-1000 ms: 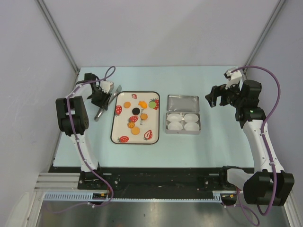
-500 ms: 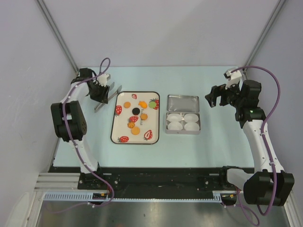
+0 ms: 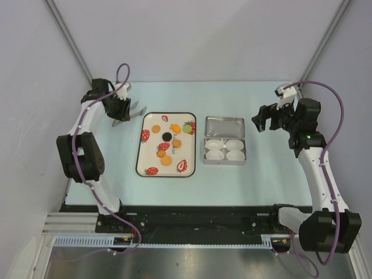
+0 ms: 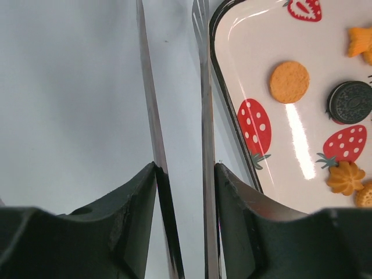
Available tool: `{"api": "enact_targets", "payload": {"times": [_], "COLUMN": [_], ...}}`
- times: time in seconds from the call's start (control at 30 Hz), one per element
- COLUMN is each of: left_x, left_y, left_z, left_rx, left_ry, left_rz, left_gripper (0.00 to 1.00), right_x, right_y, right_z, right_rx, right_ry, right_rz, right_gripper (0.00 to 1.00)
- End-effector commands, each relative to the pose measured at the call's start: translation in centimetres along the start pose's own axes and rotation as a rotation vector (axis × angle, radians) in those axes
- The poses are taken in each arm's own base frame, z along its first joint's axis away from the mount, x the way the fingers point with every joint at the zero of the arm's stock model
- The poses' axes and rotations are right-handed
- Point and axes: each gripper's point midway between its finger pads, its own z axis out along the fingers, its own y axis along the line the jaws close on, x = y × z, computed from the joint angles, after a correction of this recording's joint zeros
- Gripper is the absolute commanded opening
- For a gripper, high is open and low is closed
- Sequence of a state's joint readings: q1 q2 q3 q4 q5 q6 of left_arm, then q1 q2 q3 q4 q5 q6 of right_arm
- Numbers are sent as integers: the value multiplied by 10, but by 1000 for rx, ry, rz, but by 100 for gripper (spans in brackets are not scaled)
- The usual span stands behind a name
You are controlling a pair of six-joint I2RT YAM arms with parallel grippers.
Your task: Pack the cookies
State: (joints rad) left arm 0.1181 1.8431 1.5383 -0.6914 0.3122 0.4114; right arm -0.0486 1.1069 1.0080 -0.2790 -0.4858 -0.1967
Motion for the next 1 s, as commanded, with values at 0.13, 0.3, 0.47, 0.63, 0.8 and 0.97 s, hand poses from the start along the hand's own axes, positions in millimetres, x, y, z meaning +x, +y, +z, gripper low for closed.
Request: {"api": "enact_targets", "payload": {"times": [0.13, 0.3, 0.47, 0.63, 0.8, 0.97], "left_x": [-31, -32, -27, -9, 7, 23], "left_y": [-13, -26, -44, -60, -70, -83], "left_z": [-41, -55, -67, -70, -71, -65], "left_rx": [-15, 16, 72, 113, 132, 177], "left_ry": [-151, -192, -220, -215, -224, -228], "left_rz": [-17, -22, -21, -6, 4, 17], "left_gripper": [48, 47, 45, 45, 45, 44], "right_x": [-11, -12, -11, -11, -11, -12], "right_y": [2, 2, 2, 2, 2, 2], "right_z": [-5, -5, -5, -5, -5, -5], "right_rx": [2, 4, 2, 1, 1, 3], "right_ry": [-38, -42, -39, -38, -37, -39], "right_rz": [-34, -36, -33, -32, -30, -30], "right_gripper": [100, 100, 100, 100, 100, 100]}}
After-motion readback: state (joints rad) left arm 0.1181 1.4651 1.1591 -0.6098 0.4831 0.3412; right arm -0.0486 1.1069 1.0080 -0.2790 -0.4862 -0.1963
